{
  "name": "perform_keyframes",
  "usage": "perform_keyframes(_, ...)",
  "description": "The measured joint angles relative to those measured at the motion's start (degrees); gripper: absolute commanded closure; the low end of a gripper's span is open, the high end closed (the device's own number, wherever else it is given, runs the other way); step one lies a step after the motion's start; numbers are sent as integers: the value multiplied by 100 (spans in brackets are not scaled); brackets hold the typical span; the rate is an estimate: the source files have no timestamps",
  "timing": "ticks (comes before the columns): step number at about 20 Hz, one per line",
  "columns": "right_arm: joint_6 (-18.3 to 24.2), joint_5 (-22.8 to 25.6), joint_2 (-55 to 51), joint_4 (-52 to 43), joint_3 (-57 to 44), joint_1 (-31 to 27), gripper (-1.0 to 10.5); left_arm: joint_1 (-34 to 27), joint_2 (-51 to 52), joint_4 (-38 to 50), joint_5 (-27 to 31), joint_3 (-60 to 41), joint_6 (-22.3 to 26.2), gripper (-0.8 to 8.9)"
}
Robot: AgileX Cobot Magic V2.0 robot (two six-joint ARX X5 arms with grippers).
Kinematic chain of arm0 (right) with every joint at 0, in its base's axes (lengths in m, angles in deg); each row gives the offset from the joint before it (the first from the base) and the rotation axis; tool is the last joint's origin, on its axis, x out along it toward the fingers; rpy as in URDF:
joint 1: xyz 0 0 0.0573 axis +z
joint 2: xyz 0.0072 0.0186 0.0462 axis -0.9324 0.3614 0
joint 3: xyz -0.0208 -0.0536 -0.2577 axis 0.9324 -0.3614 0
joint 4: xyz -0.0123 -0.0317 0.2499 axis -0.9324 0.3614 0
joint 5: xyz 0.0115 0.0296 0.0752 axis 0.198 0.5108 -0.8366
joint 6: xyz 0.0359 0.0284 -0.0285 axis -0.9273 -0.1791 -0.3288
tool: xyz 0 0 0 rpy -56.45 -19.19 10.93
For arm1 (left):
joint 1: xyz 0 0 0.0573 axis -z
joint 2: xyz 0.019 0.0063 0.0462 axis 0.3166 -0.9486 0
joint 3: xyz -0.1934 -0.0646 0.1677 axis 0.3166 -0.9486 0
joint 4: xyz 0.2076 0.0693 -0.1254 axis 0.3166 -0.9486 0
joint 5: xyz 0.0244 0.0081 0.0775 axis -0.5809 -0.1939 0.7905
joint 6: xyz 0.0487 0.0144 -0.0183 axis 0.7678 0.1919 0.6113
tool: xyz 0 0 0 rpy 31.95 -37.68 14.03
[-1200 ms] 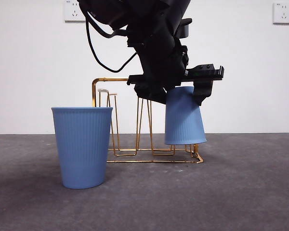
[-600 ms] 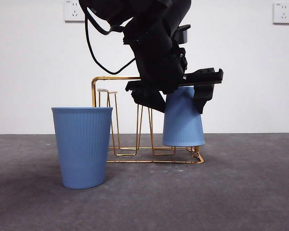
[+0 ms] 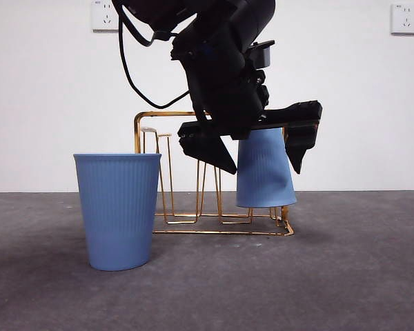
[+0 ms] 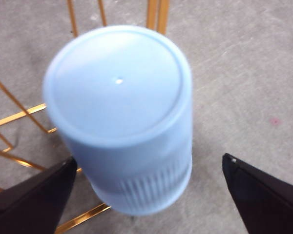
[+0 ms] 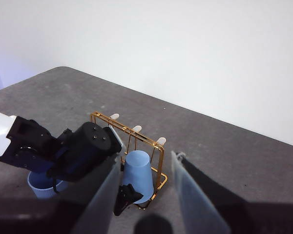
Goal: Pick up cup 1,put cup 1 in the cup rack,pick up cup 2,put cup 2 in the cup rack
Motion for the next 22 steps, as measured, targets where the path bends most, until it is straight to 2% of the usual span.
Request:
perform_keyframes(3,13,0,0,166,0,0,760,-7,2,-223,-96,7,0,309)
perform_keyframes(9,13,0,0,162,0,0,760,-4,4,-1482,-227,636,-4,309)
perform_keyframes(16,13,0,0,162,0,0,760,11,13,-3383,-1165,1580,-17,311)
perform_keyframes(20,9,0,20,175,0,0,760,42,111,-4566,-1198,2041,52,311)
perform_keyframes(22,7,0,92,286,0,0,760,42,391,-4721,-1198,2052,120,314)
